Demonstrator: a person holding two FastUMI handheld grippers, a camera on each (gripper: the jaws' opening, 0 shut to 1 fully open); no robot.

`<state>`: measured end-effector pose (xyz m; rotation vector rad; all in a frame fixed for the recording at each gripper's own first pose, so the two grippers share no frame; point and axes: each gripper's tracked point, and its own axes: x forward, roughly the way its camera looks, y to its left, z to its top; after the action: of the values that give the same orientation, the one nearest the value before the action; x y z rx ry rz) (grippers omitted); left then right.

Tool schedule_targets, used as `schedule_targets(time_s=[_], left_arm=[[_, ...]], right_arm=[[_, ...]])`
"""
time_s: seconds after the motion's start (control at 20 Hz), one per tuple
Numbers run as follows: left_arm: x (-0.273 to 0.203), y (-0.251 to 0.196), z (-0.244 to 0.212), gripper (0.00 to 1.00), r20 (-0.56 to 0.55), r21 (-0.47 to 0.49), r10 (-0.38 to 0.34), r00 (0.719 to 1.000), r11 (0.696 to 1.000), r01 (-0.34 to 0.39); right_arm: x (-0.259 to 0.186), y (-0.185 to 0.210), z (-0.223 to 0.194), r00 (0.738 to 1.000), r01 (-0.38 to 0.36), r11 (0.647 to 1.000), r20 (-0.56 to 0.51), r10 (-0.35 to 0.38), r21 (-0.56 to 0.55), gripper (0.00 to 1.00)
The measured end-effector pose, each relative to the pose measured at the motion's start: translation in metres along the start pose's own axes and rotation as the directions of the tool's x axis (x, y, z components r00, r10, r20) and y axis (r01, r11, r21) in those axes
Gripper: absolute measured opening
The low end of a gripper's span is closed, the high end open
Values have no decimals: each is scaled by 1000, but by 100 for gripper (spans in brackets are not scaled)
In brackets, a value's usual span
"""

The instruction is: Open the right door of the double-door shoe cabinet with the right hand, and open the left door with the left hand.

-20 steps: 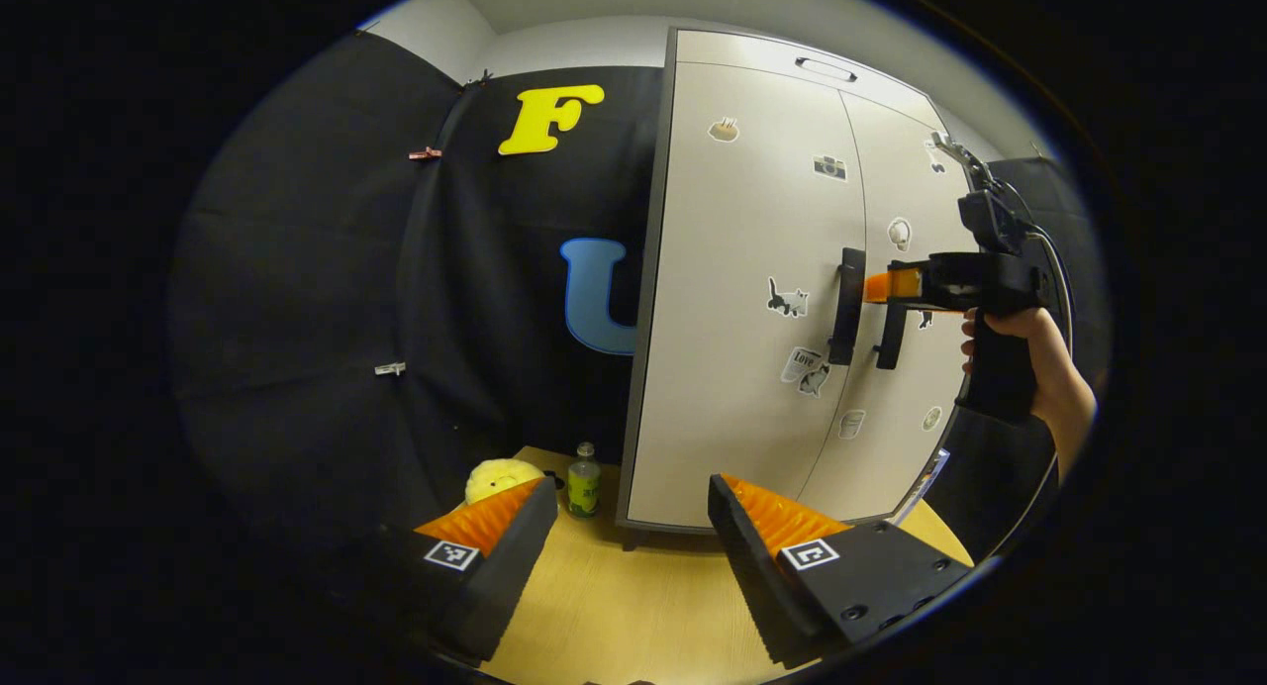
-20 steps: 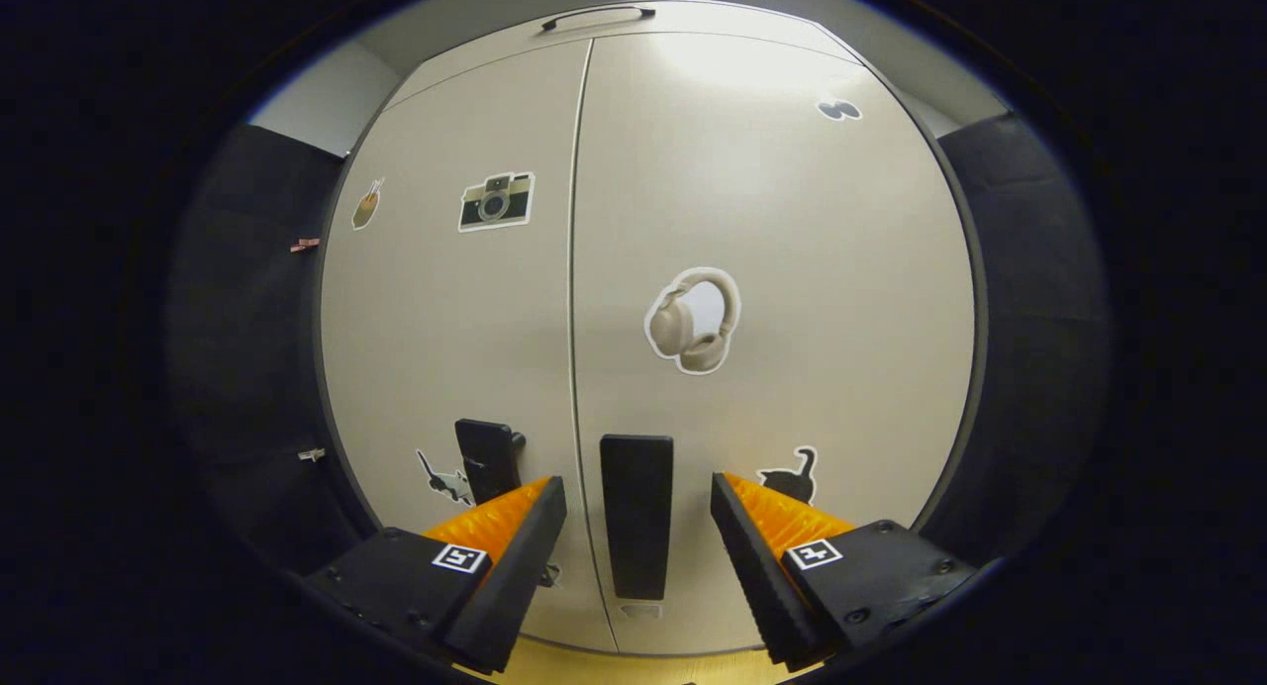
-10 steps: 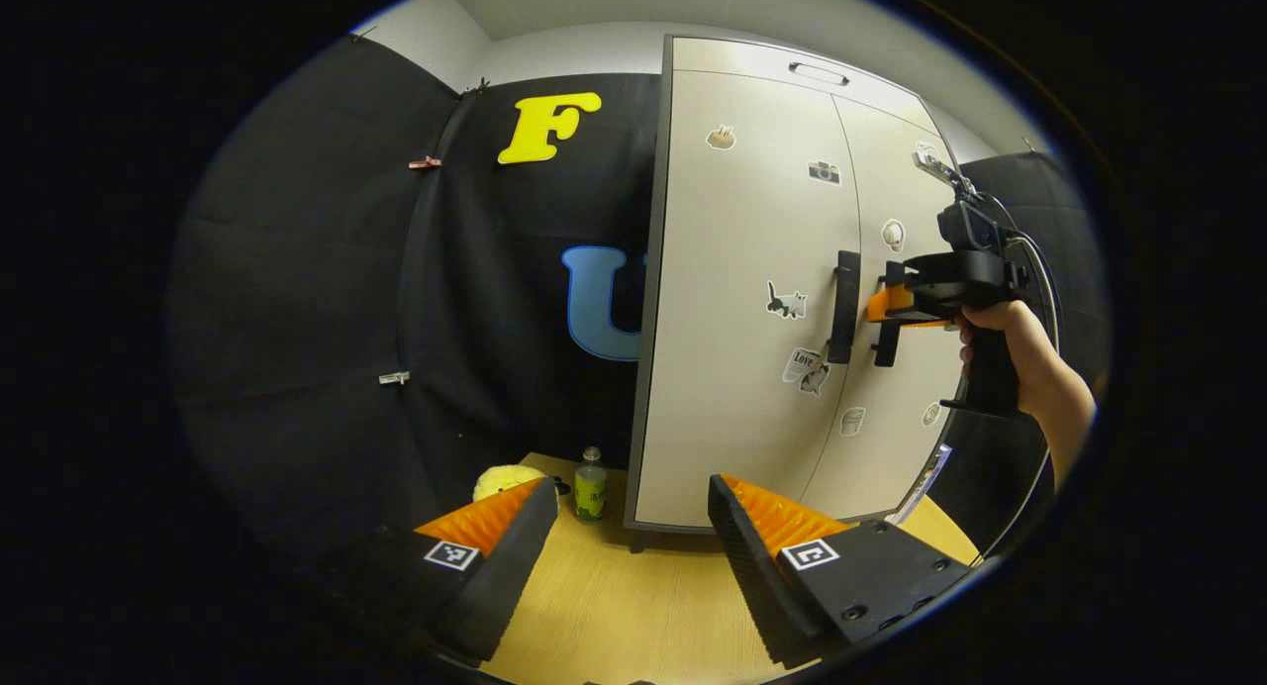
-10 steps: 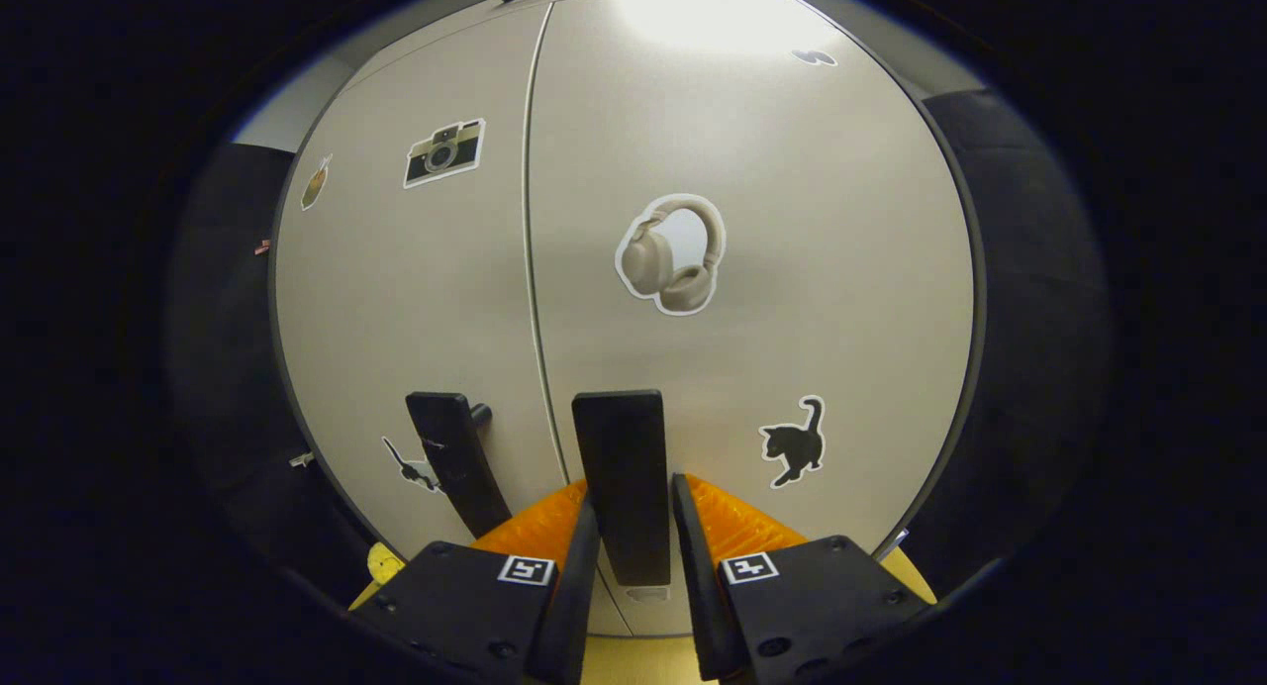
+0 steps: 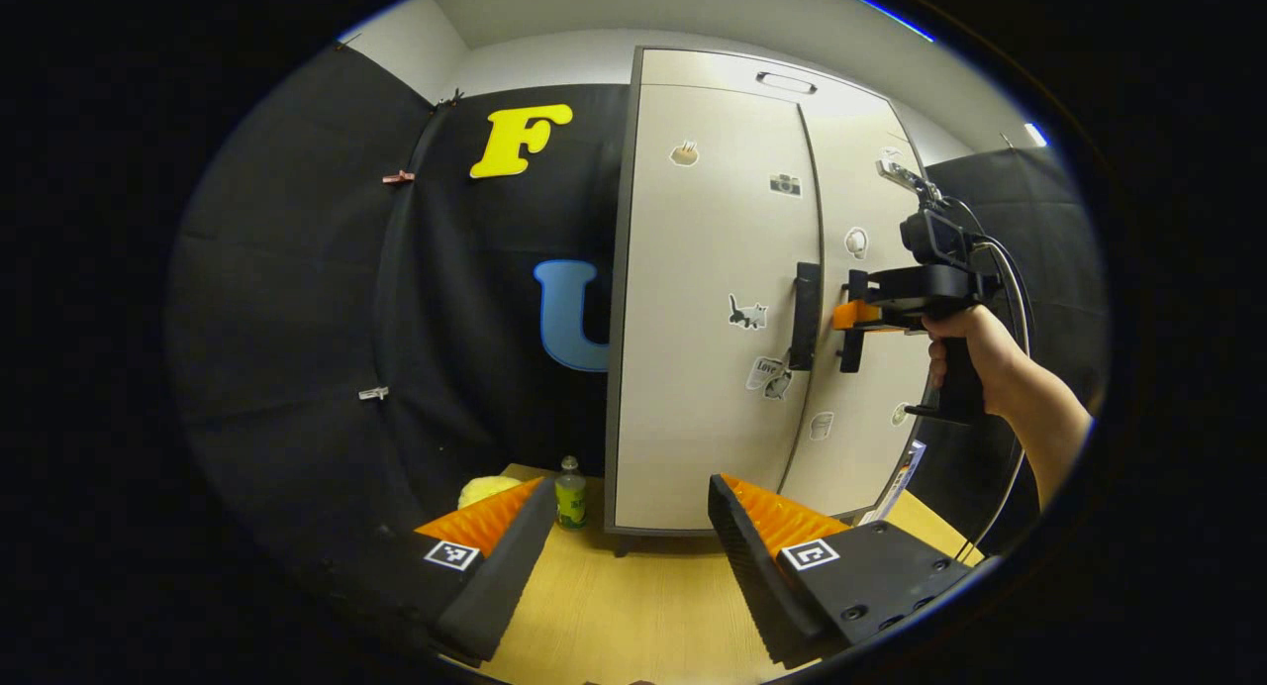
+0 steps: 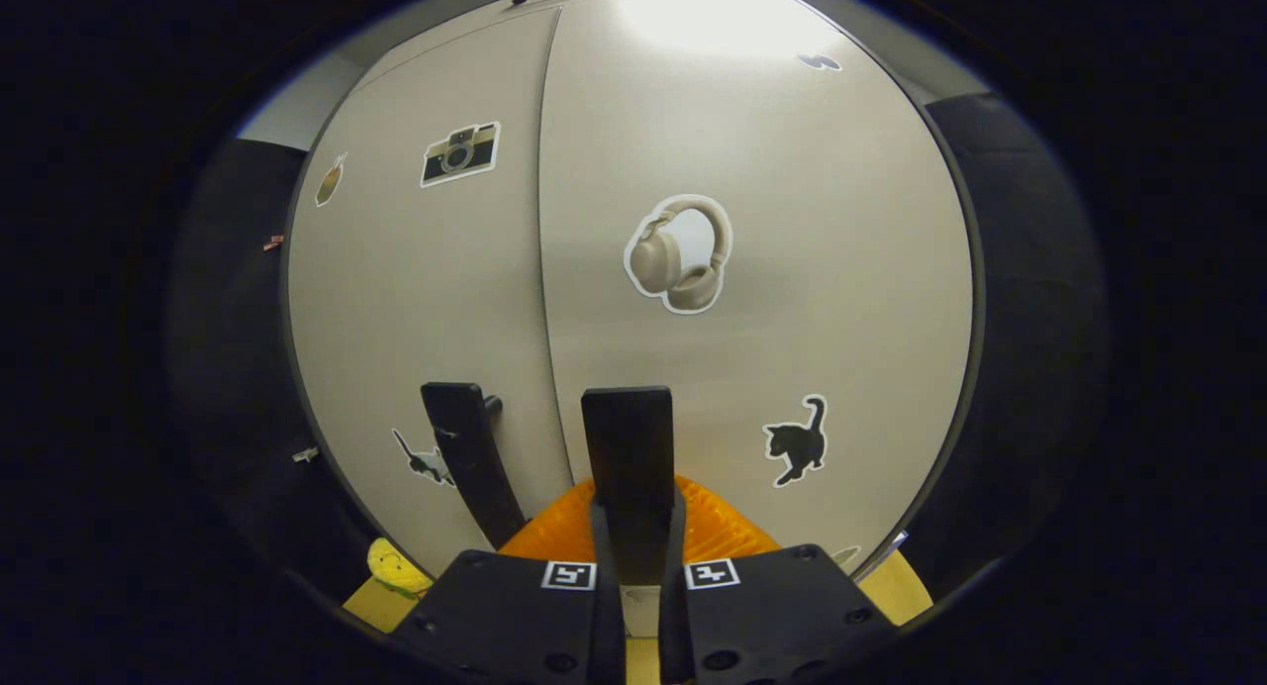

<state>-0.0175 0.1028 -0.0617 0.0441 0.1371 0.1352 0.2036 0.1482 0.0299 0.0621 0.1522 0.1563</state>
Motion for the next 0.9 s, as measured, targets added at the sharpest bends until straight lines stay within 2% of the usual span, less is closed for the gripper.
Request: schedule_targets(time_s=[0.25, 0.45, 0.6, 0.9], left_arm=[[-6, -25, 5, 95, 7, 15, -64, 998, 998, 64], [-6, -45, 7, 95, -2, -10, -102, 995, 995, 102], [-8, -51, 14, 95, 13, -1, -67, 998, 998, 67], [-21, -77, 18, 95, 26, -27, 60, 998, 998, -59]], right_arm=[[-20, -7, 3, 999, -12, 1000, 31, 12, 7, 17], [-36, -16, 4, 999, -25, 1000, 44, 25, 2, 17], [-45, -22, 6, 997, -58, 998, 46, 58, 3, 17], [-58, -33, 9, 987, -144, 989, 62, 145, -19, 17]])
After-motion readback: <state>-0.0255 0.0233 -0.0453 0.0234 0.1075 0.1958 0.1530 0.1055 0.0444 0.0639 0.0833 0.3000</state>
